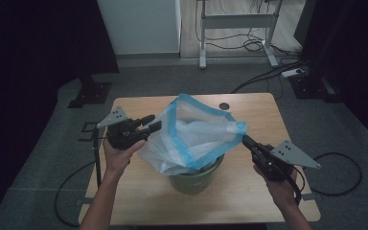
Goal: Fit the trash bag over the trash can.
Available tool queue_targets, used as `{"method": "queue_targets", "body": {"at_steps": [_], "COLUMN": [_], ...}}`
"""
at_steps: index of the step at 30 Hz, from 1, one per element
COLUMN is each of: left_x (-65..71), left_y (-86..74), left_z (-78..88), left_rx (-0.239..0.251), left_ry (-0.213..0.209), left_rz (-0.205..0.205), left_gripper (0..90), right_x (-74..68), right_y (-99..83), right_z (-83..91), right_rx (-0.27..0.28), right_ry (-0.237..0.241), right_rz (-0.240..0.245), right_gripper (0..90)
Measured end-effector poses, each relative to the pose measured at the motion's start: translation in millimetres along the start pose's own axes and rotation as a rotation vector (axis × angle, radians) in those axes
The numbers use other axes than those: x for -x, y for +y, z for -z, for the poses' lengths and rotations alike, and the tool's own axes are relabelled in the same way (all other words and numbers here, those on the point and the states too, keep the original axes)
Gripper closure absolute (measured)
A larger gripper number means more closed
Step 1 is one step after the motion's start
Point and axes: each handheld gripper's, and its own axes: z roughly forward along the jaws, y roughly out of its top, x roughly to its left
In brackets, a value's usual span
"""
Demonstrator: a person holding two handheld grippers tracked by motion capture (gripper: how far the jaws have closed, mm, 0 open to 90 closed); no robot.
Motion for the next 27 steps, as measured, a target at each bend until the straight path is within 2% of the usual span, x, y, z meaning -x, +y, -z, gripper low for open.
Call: {"method": "queue_targets", "body": {"at_steps": [2, 4, 7, 10, 13, 15, 17, 18, 22, 27], "left_x": [0.4, 0.6, 0.5, -2.9, -5.4, -5.7, -2.5, -0.5, 8.4, 16.8], "left_y": [-1.8, -3.4, -6.2, -10.9, -17.0, -23.5, -30.1, -32.7, -46.7, -62.2], "left_z": [-1.2, 0.1, 6.4, 17.1, 26.7, 30.7, 30.9, 31.1, 36.7, 44.9], "left_rx": [0.009, 0.033, 0.096, 0.172, 0.215, 0.228, 0.221, 0.218, 0.229, 0.217], "left_ry": [0.009, 0.018, 0.049, 0.070, 0.085, 0.068, 0.050, 0.050, -0.004, -0.017], "left_rz": [-0.006, -0.004, 0.002, 0.042, 0.067, 0.085, 0.087, 0.083, 0.098, 0.092], "left_gripper": [80.7, 89.3, 89.8, 89.8, 89.7, 89.7, 89.7, 89.7, 89.6, 89.0], "right_x": [-1.0, -1.7, -2.0, 1.1, 7.6, 11.8, 14.0, 13.1, 8.3, 0.7], "right_y": [-0.7, -2.1, -6.2, -14.4, -24.7, -31.1, -36.8, -39.6, -47.2, -58.2], "right_z": [-2.0, -3.1, -2.3, 1.4, 6.7, 10.5, 13.8, 15.6, 23.3, 33.4], "right_rx": [-0.003, -0.007, -0.018, -0.035, -0.051, -0.057, -0.059, -0.063, -0.065, -0.074], "right_ry": [0.004, 0.006, 0.002, -0.009, -0.026, -0.037, -0.032, -0.036, -0.021, 0.006], "right_rz": [0.002, 0.004, 0.004, -0.005, -0.024, -0.040, -0.058, -0.059, -0.066, -0.084], "right_gripper": [89.3, 89.3, 89.3, 89.3, 89.3, 89.3, 89.4, 89.3, 89.3, 89.3]}}
